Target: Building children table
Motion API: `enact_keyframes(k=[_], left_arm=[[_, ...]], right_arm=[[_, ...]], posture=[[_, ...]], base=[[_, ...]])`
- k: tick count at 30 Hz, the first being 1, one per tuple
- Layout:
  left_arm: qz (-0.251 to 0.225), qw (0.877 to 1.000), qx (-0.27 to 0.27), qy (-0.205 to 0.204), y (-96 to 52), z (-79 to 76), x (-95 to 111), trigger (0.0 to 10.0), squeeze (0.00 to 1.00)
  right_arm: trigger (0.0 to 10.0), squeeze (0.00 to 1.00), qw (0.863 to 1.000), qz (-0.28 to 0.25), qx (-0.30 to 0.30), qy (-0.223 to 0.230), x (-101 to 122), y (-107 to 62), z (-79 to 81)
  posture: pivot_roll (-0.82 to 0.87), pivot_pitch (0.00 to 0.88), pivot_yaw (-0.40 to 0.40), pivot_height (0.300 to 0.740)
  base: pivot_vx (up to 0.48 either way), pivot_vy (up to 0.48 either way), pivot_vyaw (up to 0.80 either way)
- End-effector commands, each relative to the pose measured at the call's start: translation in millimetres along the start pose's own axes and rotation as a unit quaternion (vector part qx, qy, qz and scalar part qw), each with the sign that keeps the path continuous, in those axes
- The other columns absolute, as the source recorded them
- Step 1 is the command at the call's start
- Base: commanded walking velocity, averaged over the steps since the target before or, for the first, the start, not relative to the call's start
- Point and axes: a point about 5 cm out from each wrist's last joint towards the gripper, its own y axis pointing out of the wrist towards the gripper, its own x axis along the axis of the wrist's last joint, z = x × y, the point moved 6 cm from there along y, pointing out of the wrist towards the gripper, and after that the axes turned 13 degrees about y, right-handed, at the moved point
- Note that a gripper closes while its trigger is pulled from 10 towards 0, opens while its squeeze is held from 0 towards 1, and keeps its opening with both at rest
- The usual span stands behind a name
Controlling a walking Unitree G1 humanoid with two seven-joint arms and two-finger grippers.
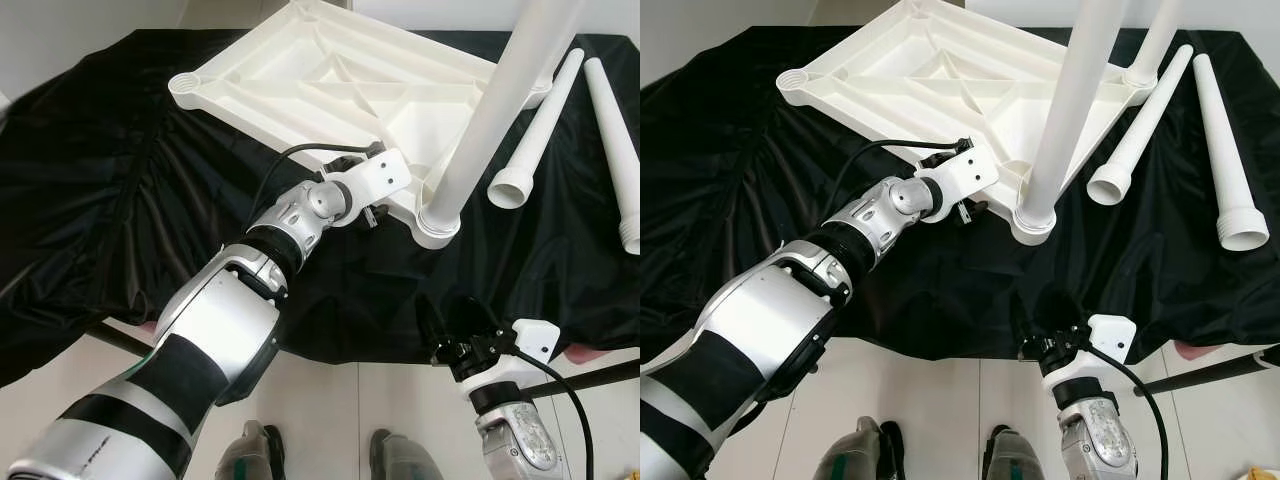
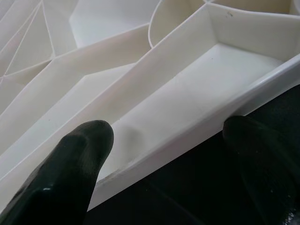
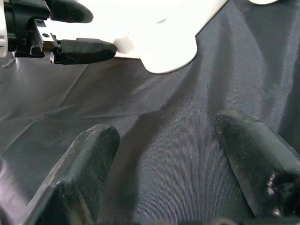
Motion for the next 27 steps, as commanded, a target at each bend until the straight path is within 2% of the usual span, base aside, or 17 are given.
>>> enact_keyframes(k=[1, 3, 6, 7, 8, 9, 10, 11, 12, 14, 15, 20, 27], left_arm=[[0.026, 0.999, 0.042, 0.014, -1.1, 8.2, -10, 10.0, 0.00], [0.034, 0.999, 0.008, 0.020, -1.3, -2.7, -17, 10.0, 0.00], [0.035, 0.999, -0.006, 0.018, -1.5, -7.2, -19, 10.0, 0.00], [0.037, 0.999, -0.028, 0.019, -1.7, -14.9, -22, 7.1, 0.04], [0.037, 0.999, -0.028, 0.019, -1.7, -14.9, -22, 7.1, 0.04], [0.038, 0.998, -0.046, 0.022, -2.0, -21.4, -24, 7.1, 0.04], [0.036, 0.997, -0.067, 0.026, -2.5, -29.4, -26, 3.6, 0.11], [0.036, 0.997, -0.067, 0.026, -2.5, -29.4, -26, 3.6, 0.11], [0.033, 0.996, -0.084, 0.028, -3.1, -35.6, -27, 1.1, 0.11], [0.033, 0.996, -0.084, 0.028, -3.1, -35.6, -27, 1.1, 0.11], [0.031, 0.995, -0.091, 0.023, -3.4, -38.6, -27, 0.0, 0.09], [0.006, 0.991, -0.132, 0.005, -5.7, -49.6, -24, 0.0, 0.07], [0.003, 0.990, -0.140, 0.003, -6.4, -51.2, -23, 0.0, 0.06]], right_arm=[[10.0, 0.00, 1.000, 0.019, -0.007, 0.006, -8, -4.4, 0.0], [10.0, 0.00, 1.000, 0.022, -0.010, 0.005, -8, -7.8, -0.5], [10.0, 0.00, 1.000, 0.023, -0.011, 0.004, -9, -8.9, -0.6], [10.0, 0.00, 1.000, 0.024, -0.013, 0.004, -9, -10.4, -0.8], [10.0, 0.00, 1.000, 0.024, -0.013, 0.004, -9, -10.4, -0.8], [10.0, 0.00, 1.000, 0.025, -0.014, 0.004, -9, -11.2, -1.0], [10.0, 0.00, 1.000, 0.025, -0.016, 0.003, -9, -11.2, -2.0], [10.0, 0.00, 1.000, 0.025, -0.016, 0.003, -9, -11.2, -2.0], [10.0, 0.00, 1.000, 0.025, -0.018, 0.002, -9, -11.4, -2.6], [10.0, 0.00, 1.000, 0.025, -0.018, 0.002, -9, -11.4, -2.6], [10.0, 0.00, 1.000, 0.025, -0.019, 0.002, -8, -11.4, -2.9], [10.0, 0.00, 0.999, 0.028, -0.020, -0.002, -8, -9.6, -4.3], [10.0, 0.00, 0.999, 0.028, -0.019, -0.003, -8, -8.8, -4.4]], posture=[[-0.18, 0.196, 0.123, 0.740], [-0.18, 0.204, 0.131, 0.740], [-0.18, 0.204, 0.131, 0.740], [-0.18, 0.209, 0.136, 0.740], [-0.18, 0.209, 0.136, 0.740], [-0.18, 0.210, 0.138, 0.740], [-0.18, 0.212, 0.139, 0.740], [-0.18, 0.212, 0.139, 0.740], [-0.18, 0.212, 0.138, 0.740], [-0.18, 0.212, 0.138, 0.740], [-0.18, 0.212, 0.138, 0.740], [-0.18, 0.210, 0.132, 0.740], [-0.18, 0.210, 0.131, 0.740]], base=[[0.000, 0.000, 0.00], [0.000, 0.000, 0.00], [0.000, 0.000, 0.00], [0.000, 0.000, 0.00], [0.000, 0.000, 0.00], [0.000, 0.000, 0.00], [0.000, 0.000, 0.00], [0.000, 0.000, 0.00], [0.000, 0.000, 0.00], [0.000, 0.000, 0.00], [0.000, 0.000, 0.00], [0.000, 0.000, 0.00], [0.000, 0.000, 0.00]])
